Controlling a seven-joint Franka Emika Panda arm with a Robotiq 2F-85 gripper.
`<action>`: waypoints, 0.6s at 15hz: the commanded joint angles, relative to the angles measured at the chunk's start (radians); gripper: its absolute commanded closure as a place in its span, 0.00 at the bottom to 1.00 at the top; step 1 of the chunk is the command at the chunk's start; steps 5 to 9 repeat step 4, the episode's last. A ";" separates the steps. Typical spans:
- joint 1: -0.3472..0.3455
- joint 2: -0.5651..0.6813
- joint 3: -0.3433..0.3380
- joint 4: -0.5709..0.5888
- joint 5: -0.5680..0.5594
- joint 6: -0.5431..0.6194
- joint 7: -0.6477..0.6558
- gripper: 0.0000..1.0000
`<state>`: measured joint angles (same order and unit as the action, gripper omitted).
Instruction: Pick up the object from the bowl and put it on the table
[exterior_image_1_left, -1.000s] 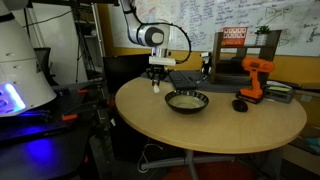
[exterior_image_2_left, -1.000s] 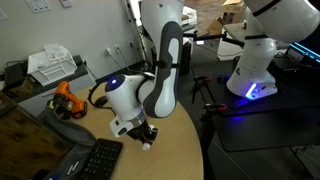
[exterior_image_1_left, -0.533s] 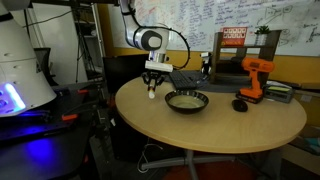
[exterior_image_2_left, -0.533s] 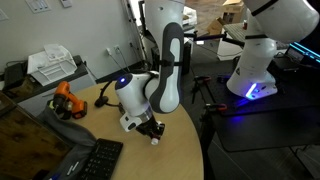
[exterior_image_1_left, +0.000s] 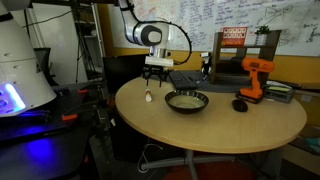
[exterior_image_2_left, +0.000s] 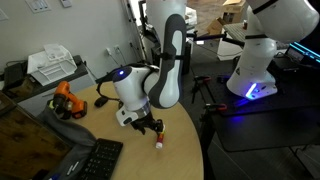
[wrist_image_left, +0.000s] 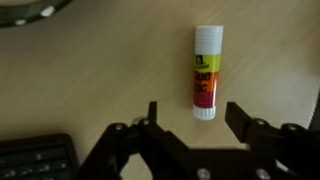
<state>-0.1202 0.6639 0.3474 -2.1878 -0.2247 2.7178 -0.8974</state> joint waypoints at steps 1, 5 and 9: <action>-0.027 -0.151 0.021 -0.084 0.067 -0.048 0.051 0.00; -0.016 -0.251 0.007 -0.091 0.121 -0.200 0.037 0.00; -0.016 -0.251 0.007 -0.091 0.121 -0.200 0.037 0.00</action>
